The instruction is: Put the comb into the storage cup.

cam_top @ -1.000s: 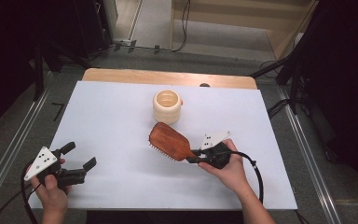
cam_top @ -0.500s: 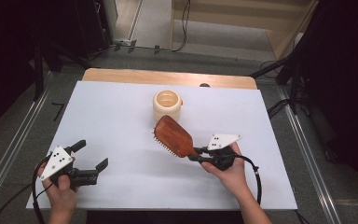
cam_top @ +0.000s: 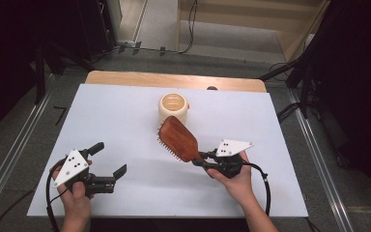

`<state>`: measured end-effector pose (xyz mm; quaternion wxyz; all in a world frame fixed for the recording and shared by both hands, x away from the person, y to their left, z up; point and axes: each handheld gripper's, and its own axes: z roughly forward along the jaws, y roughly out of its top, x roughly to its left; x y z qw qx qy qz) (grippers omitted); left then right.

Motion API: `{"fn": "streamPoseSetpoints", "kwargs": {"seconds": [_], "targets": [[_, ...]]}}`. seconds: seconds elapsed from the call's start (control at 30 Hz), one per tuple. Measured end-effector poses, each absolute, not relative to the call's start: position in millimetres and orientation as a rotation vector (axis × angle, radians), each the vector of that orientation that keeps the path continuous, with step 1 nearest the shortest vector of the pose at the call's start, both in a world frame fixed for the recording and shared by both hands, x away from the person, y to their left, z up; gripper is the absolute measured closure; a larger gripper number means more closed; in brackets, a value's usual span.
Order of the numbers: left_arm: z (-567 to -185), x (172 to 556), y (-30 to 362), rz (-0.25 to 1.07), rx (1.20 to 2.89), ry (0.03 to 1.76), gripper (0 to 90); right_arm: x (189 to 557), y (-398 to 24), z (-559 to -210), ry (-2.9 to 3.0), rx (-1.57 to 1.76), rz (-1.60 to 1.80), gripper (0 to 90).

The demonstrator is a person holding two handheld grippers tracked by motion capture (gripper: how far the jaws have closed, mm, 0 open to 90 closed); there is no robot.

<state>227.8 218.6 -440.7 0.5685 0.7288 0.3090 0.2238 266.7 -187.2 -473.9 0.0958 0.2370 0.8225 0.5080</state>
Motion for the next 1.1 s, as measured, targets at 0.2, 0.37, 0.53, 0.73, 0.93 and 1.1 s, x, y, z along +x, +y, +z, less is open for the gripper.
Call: {"fn": "streamPoseSetpoints", "kwargs": {"seconds": [0.2,0.37,0.53,0.73,0.93,1.1], "targets": [[-426,232,201,0.472,1.670,0.709,0.0,264,-186,-473,2.411,0.693,1.568,70.0],[-418,239,183,0.448,1.644,0.691,0.0,262,-185,-473,2.398,0.683,1.577,70.0],[-415,243,166,0.394,1.620,0.670,0.0,259,-184,-474,2.354,0.707,1.601,70.0],[-415,242,155,0.376,1.630,0.658,0.0,256,-184,-474,2.316,0.705,1.634,70.0],[-420,238,144,0.343,1.647,0.649,0.0,254,-179,-475,2.287,0.696,1.673,70.0],[-424,238,134,0.334,1.663,0.664,0.0,250,-171,-477,2.289,0.690,1.674,70.0]]}}
